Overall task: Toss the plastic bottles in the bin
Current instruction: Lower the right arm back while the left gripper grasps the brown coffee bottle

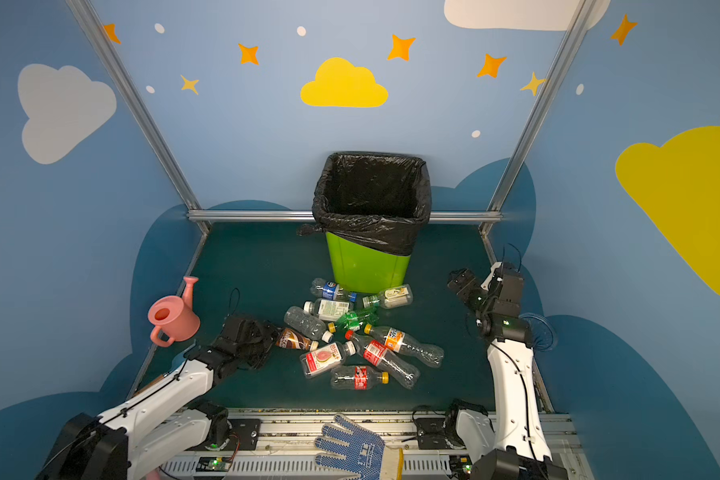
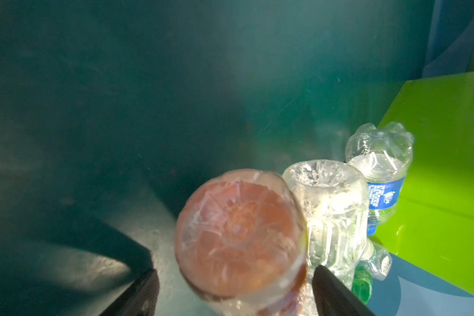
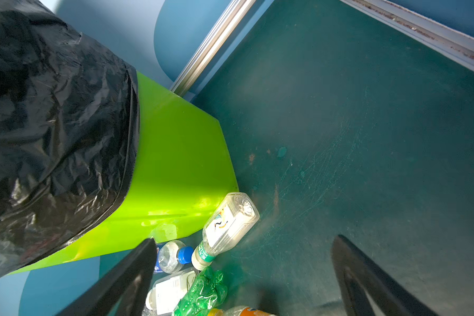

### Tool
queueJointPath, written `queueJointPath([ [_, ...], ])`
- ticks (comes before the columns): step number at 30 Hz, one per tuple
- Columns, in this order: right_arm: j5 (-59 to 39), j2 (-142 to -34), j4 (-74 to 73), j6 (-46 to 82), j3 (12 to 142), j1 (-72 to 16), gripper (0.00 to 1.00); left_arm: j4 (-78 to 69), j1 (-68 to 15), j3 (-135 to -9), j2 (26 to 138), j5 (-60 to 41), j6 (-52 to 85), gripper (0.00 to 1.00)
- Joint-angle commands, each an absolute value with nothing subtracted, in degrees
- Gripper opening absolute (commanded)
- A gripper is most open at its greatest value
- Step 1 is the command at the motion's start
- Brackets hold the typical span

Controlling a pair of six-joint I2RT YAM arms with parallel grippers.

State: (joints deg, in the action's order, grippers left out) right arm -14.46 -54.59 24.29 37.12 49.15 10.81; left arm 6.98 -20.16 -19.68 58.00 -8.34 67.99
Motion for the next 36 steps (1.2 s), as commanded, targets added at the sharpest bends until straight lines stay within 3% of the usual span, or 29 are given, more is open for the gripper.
queueJointPath([
  [1, -14.3, -53.6, 24.7, 37.4, 48.5, 11.4, 0.98, 4.3, -20.3, -20.8, 59.8, -9.3, 67.9, 0.86],
  [8, -14.6, -53.0, 25.2, 37.4, 47.7, 12.3, 0.98, 4.1, -20.3, -21.9, 63.1, -9.8, 68.6, 0.82],
  [14, -15.1, -52.1, 25.6, 37.2, 47.3, 13.5, 0.98, 3.4, -20.3, -21.5, 63.4, -8.7, 69.7, 0.70],
  [25, -16.8, -51.0, 26.0, 36.7, 45.4, 15.7, 0.98, -0.6, -20.2, -20.8, 66.7, -8.4, 72.6, 0.64],
  [36, -18.2, -50.5, 26.2, 36.6, 44.5, 17.8, 0.98, 1.8, -19.5, -18.0, 59.0, -3.8, 74.7, 0.54],
])
